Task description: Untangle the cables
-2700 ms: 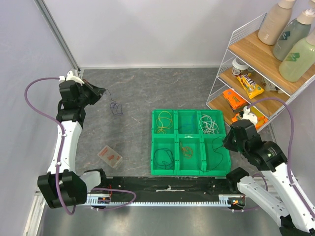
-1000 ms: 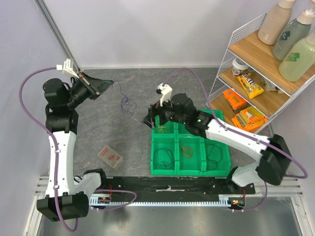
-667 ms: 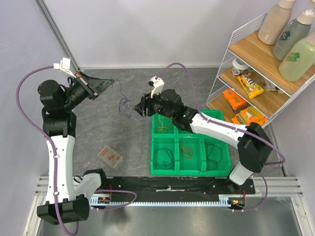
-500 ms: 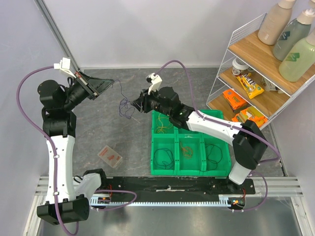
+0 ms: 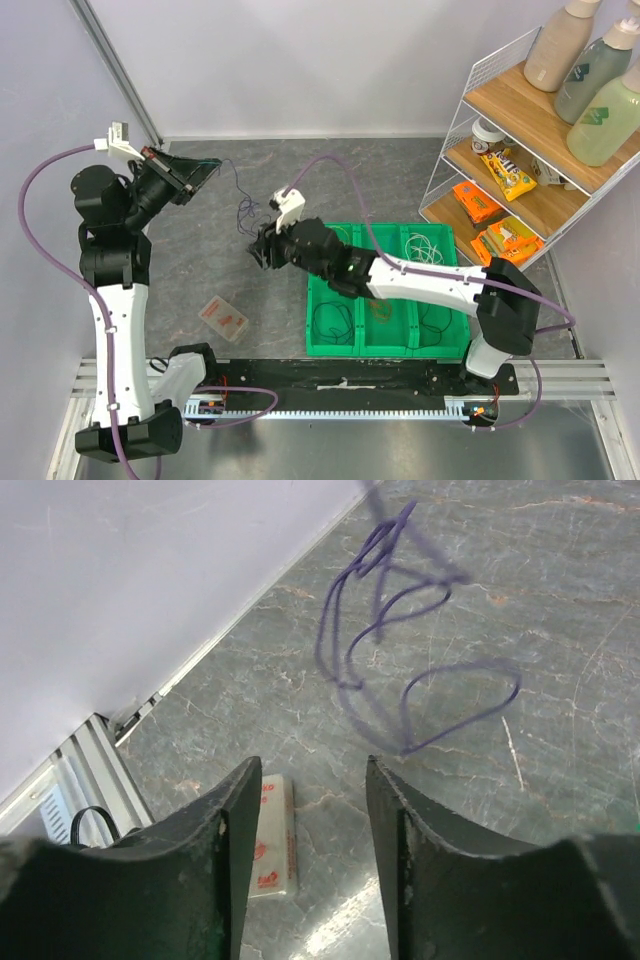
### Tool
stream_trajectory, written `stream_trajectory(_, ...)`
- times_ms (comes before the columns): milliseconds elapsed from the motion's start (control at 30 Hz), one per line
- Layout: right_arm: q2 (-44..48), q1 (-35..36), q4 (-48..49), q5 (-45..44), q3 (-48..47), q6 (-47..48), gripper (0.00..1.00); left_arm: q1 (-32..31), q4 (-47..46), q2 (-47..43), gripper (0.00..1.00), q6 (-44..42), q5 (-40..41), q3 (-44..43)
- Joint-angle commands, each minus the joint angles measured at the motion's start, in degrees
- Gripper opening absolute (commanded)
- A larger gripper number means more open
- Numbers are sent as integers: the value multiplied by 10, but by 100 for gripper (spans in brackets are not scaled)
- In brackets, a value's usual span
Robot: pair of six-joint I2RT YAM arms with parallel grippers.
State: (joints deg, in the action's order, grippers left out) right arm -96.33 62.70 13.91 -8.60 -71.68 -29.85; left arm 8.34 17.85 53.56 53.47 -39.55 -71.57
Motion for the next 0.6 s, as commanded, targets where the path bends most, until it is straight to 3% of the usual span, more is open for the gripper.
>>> stream_trajectory(0, 24, 54, -6, -160, -13, 23, 56, 0, 78, -20, 2, 32, 94, -38)
stream_trajectory(167, -2, 62, 8, -159, -37, 14, 56, 0, 112, -16, 2, 80, 102, -45)
stream_trajectory(400, -28, 62, 40, -129, -63, 7, 44, 0, 220, 3, 2, 105, 151, -102)
stream_trajectory(567, -52, 57, 60, -67, -74, -30, 43, 0, 251, 8, 2, 122, 178, -118)
